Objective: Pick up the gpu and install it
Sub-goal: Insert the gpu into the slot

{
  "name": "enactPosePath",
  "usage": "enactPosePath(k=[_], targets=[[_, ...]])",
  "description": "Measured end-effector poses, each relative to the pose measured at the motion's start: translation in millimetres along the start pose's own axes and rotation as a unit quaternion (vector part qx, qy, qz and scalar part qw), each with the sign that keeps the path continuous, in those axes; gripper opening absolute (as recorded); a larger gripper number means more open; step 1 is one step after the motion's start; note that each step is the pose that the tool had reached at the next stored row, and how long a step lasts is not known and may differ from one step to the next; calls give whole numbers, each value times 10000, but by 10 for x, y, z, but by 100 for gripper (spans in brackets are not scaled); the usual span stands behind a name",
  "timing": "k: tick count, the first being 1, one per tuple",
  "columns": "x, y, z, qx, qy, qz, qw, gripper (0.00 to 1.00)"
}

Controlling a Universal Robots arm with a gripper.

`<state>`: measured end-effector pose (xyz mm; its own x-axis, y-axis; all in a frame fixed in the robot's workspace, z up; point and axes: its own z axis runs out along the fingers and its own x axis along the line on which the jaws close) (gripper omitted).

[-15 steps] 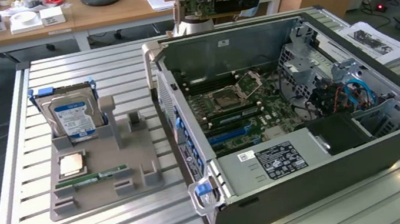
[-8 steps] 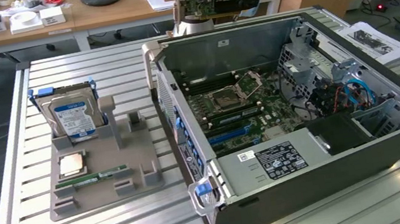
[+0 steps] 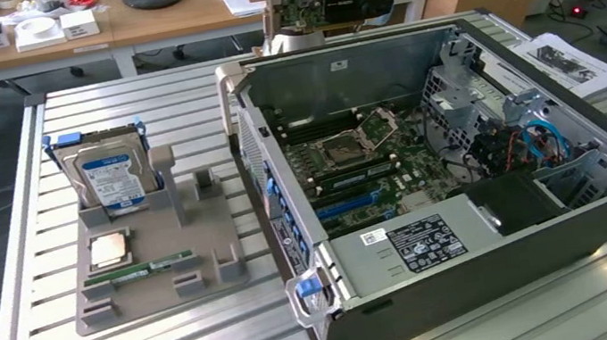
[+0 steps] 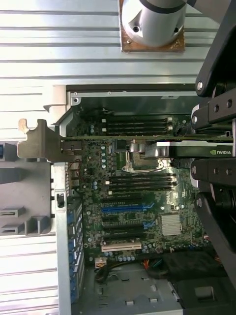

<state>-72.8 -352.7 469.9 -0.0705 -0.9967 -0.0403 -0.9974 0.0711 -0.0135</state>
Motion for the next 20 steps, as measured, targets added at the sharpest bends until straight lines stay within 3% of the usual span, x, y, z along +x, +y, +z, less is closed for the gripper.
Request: enactPosePath(k=[11, 12, 16, 17, 20], targets=[[8, 2, 199, 5, 1, 5, 10000, 27], [12, -19, 346, 11, 0, 25, 10000, 27], [5, -128, 350, 11, 2, 30, 10000, 27], [0, -199, 352, 11, 2, 31, 10000, 27], [44, -205, 350, 11, 2, 30, 10000, 27]])
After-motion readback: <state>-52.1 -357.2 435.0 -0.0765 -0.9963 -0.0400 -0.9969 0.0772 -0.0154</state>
